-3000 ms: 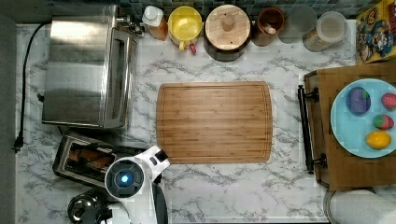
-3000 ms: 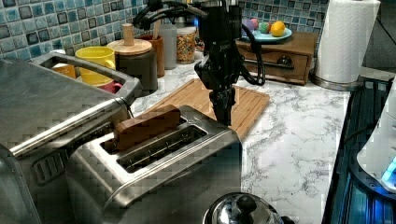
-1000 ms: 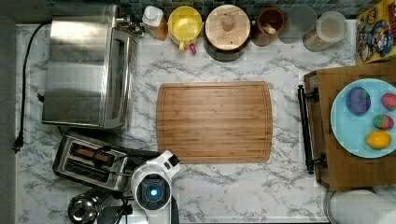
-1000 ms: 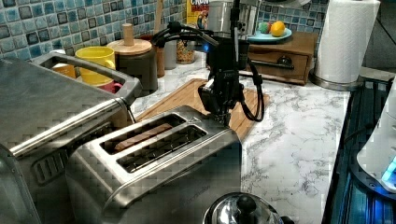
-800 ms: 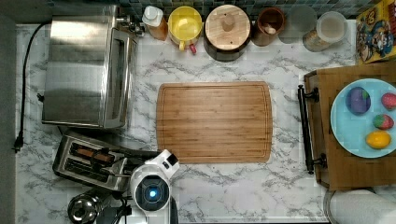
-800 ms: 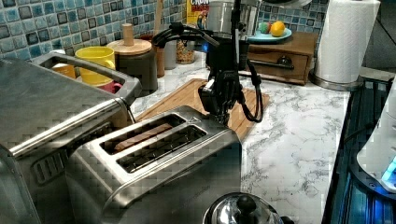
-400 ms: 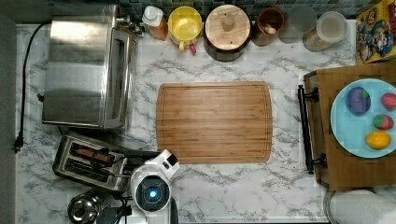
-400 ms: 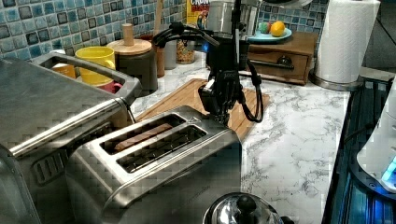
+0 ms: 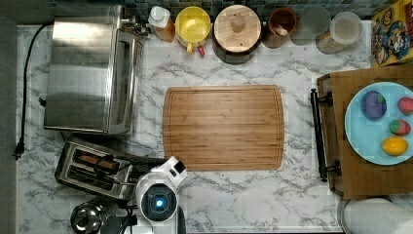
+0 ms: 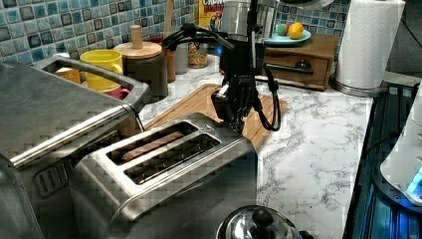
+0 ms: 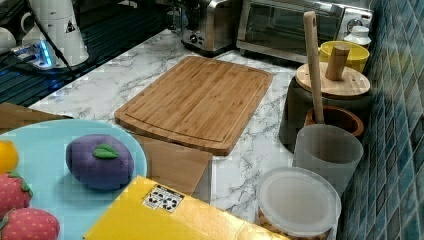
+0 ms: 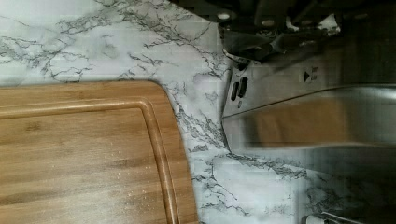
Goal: Turn on the toaster.
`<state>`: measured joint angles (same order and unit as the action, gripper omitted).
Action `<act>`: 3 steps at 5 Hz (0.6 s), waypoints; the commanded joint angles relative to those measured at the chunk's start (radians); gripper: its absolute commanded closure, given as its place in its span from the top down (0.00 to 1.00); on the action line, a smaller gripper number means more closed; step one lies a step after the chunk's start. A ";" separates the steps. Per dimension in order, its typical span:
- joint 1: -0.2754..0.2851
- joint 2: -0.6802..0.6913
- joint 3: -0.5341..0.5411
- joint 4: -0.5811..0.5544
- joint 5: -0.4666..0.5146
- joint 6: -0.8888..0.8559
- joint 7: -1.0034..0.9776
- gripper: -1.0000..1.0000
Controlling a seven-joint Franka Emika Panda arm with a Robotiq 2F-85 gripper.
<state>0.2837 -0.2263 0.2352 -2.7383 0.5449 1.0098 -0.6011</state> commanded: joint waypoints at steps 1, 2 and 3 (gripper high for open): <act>-0.021 0.240 0.018 -0.248 0.021 0.144 -0.027 0.00; -0.022 0.240 0.019 -0.249 0.021 0.144 -0.027 0.00; -0.017 0.240 0.014 -0.249 0.021 0.144 -0.027 0.00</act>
